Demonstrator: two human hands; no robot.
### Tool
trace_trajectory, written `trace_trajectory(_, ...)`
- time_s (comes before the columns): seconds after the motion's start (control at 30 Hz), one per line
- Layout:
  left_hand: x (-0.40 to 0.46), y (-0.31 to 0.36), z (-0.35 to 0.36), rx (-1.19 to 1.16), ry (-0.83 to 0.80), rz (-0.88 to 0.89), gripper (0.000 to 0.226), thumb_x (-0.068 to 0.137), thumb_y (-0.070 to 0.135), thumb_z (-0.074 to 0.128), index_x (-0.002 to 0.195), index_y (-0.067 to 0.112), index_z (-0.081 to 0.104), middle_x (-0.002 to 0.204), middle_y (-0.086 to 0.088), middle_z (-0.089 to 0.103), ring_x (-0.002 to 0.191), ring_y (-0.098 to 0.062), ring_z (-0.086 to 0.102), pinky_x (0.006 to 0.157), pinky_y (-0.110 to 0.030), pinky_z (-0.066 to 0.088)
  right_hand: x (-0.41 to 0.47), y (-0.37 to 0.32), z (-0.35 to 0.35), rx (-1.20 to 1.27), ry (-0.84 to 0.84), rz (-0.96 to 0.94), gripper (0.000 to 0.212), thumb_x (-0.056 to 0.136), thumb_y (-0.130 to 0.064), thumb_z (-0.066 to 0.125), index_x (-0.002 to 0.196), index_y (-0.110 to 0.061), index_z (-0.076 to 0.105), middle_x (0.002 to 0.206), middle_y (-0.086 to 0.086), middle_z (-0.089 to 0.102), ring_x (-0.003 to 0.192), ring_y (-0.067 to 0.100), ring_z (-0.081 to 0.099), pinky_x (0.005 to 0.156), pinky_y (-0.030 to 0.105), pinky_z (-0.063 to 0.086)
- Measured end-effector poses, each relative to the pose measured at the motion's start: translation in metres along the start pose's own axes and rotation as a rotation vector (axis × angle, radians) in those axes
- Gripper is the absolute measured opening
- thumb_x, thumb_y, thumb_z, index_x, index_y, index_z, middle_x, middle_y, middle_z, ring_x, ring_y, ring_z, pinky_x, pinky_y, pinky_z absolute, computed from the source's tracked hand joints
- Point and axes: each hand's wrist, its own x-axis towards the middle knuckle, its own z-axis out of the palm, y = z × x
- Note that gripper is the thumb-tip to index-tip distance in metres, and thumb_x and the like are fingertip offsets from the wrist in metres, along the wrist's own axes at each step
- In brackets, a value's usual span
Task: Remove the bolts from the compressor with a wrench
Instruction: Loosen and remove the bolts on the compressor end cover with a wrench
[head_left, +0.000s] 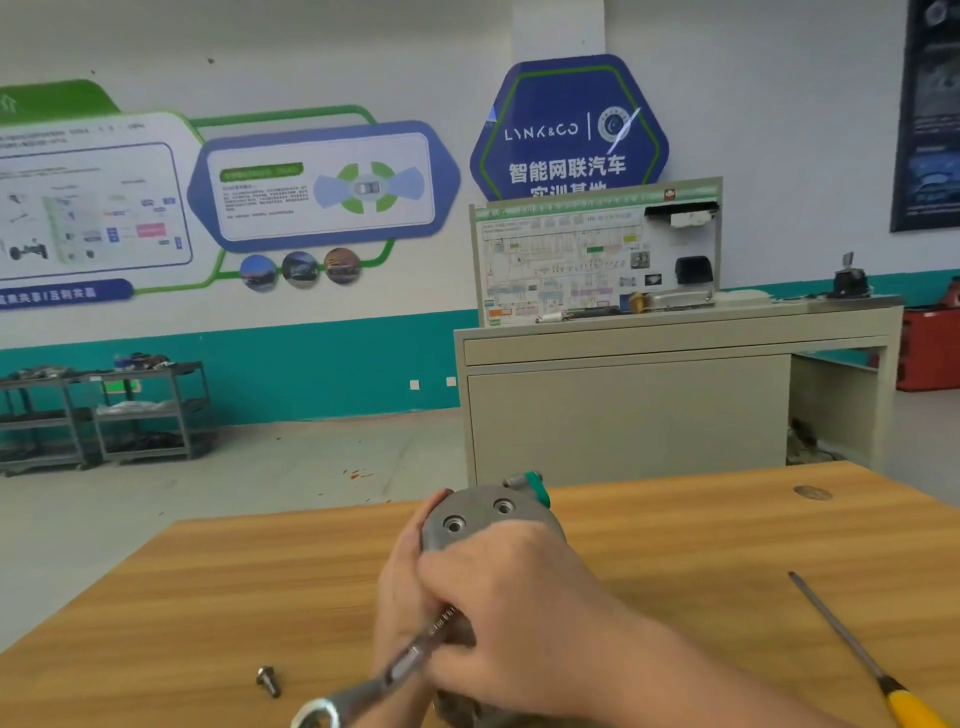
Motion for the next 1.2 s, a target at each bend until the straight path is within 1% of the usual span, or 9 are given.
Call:
trace_trajectory(0.13, 0.008, -0.029, -0.015, 0.089, -0.172, -0.205, 0.048, 0.086, 0.046, 0.042, 0.124, 0.025, 0.061, 0.114, -0.001, 0.072, 0.109, -0.022, 0.066, 0.096, -0.043, 0.05, -0.078, 0.004, -0.003, -0.132, 0.145, 0.255, 0.046, 0.063, -0.062, 0.068, 0.045, -0.029, 0.043, 0.079, -0.01, 0.038, 0.048, -0.006, 0.033, 0.05, 0.006, 0.035)
trace_trajectory(0.3, 0.015, -0.037, -0.013, 0.118, -0.149, -0.227, 0.035, 0.094, 0.019, 0.043, 0.119, 0.031, 0.065, 0.11, 0.0, 0.073, 0.101, -0.022, 0.069, 0.084, -0.04, 0.054, -0.103, 0.04, -0.007, 1.369, 0.769, 0.866, 0.049, 0.077, -0.053, 0.064, 0.074, -0.006, 0.075, 0.045, 0.002, 0.037, 0.041, 0.016, 0.035, 0.041, 0.021, 0.031)
trace_trajectory(0.37, 0.016, -0.043, -0.008, 0.167, -0.145, -0.222, 0.044, 0.099, 0.012, 0.034, 0.112, 0.036, 0.069, 0.104, 0.002, 0.074, 0.095, -0.018, 0.07, 0.074, -0.032, 0.056, -0.09, 0.072, -0.004, 1.435, 0.748, 1.099, 0.036, 0.091, -0.036, 0.054, 0.092, -0.004, 0.068, 0.045, 0.0, 0.031, 0.037, 0.014, 0.028, 0.035, 0.022, 0.025)
trace_trajectory(0.53, 0.018, -0.048, -0.001, 0.216, -0.139, -0.224, 0.045, 0.099, 0.017, 0.034, 0.105, 0.047, 0.068, 0.099, 0.007, 0.073, 0.089, -0.016, 0.07, 0.065, -0.026, 0.056, -0.037, 0.141, -0.002, 1.237, 0.47, 1.341, 0.037, 0.091, -0.028, 0.066, 0.068, -0.018, 0.039, 0.04, -0.005, 0.027, 0.029, 0.007, 0.023, 0.033, 0.015, 0.018)
trace_trajectory(0.8, 0.015, -0.041, 0.009, 0.242, -0.154, -0.213, 0.047, 0.105, 0.019, 0.019, 0.125, 0.029, 0.061, 0.119, -0.005, 0.069, 0.113, -0.018, 0.063, 0.098, -0.039, 0.048, 0.075, 0.104, 0.009, 0.276, -0.176, 0.813, 0.034, 0.098, -0.04, 0.052, 0.077, -0.015, 0.061, 0.06, -0.002, 0.048, 0.055, 0.013, 0.044, 0.054, 0.029, 0.035)
trace_trajectory(0.9, 0.01, -0.032, 0.007, 0.323, -0.17, -0.121, 0.041, 0.108, 0.022, 0.019, 0.115, 0.025, 0.06, 0.11, 0.002, 0.071, 0.104, -0.003, 0.063, 0.086, -0.016, 0.049, 0.063, 0.054, 0.013, 0.168, -0.234, 0.384, 0.036, 0.097, -0.05, 0.048, 0.078, -0.023, 0.061, 0.073, -0.003, 0.06, 0.069, 0.013, 0.054, 0.063, 0.033, 0.046)
trace_trajectory(1.0, 0.006, -0.028, 0.002, 0.372, -0.196, -0.064, 0.012, 0.096, 0.024, 0.046, 0.1, 0.028, 0.057, 0.085, 0.008, 0.067, 0.086, 0.005, 0.063, 0.072, -0.008, 0.047, 0.019, 0.025, 0.009, 0.078, -0.016, -0.034, 0.033, 0.091, -0.048, 0.06, 0.085, -0.018, 0.073, 0.074, -0.003, 0.061, 0.07, 0.012, 0.053, 0.062, 0.029, 0.045)
trace_trajectory(1.07, 0.007, -0.029, 0.0, 0.264, -0.214, -0.142, 0.027, 0.086, 0.024, 0.051, 0.111, 0.026, 0.06, 0.091, 0.003, 0.072, 0.089, -0.004, 0.067, 0.08, -0.024, 0.052, -0.018, 0.019, 0.007, 0.058, 0.239, -0.203, 0.035, 0.085, -0.041, 0.07, 0.069, -0.011, 0.07, 0.064, 0.002, 0.049, 0.062, 0.015, 0.041, 0.058, 0.024, 0.03)
trace_trajectory(1.2, 0.011, -0.034, -0.003, 0.096, -0.148, -0.268, 0.047, 0.101, 0.019, 0.02, 0.122, 0.022, 0.061, 0.105, -0.008, 0.074, 0.1, -0.024, 0.069, 0.072, -0.027, 0.056, -0.092, 0.025, 0.013, 0.317, 0.563, 0.111, 0.041, 0.096, -0.041, 0.055, 0.064, -0.018, 0.067, 0.06, -0.003, 0.045, 0.055, 0.01, 0.041, 0.052, 0.021, 0.03)
